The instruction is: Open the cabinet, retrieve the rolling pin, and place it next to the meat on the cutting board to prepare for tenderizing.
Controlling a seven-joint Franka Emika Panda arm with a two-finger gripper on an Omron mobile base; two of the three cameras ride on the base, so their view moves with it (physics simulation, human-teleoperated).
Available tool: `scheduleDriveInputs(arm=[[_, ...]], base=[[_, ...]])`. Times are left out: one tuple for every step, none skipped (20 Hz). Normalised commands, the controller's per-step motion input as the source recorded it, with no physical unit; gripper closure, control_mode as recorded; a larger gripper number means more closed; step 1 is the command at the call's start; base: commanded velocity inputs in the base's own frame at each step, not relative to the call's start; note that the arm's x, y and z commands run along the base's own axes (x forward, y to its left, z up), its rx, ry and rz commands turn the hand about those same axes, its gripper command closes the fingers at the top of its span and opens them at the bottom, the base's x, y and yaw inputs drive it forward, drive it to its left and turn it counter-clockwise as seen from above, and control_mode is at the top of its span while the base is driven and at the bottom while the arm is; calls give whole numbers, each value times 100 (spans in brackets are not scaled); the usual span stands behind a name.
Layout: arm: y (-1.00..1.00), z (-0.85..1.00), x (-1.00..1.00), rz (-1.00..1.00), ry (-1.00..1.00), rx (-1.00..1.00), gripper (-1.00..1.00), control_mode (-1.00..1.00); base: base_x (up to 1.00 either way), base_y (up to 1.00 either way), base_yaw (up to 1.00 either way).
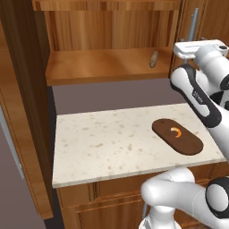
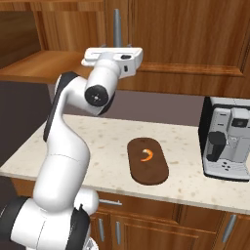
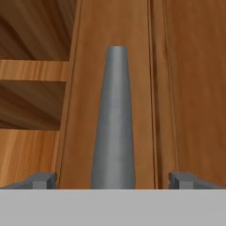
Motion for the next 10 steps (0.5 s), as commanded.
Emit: scheduleDriveInputs(arm=[[0,0,30,0,0,0,-100,-100],[0,-2,28,0,0,0,-100,-100],[0,-2,29,0,0,0,-100,-100],[0,-2,29,0,0,0,-100,-100],[0,-3,27,0,0,0,-100,-100],[0,-1,27,0,0,0,-100,-100],[0,-2,28,0,0,0,-100,-100],[0,-2,29,0,0,0,-100,-100],[0,-2,29,0,0,0,-100,-100],[0,-3,28,0,0,0,-100,-100]], base=[[0,0,0],[0,0,0],[0,0,0],[0,0,0],[0,0,0],[0,0,0],[0,0,0],[0,0,0],[0,0,0],[0,0,0]])
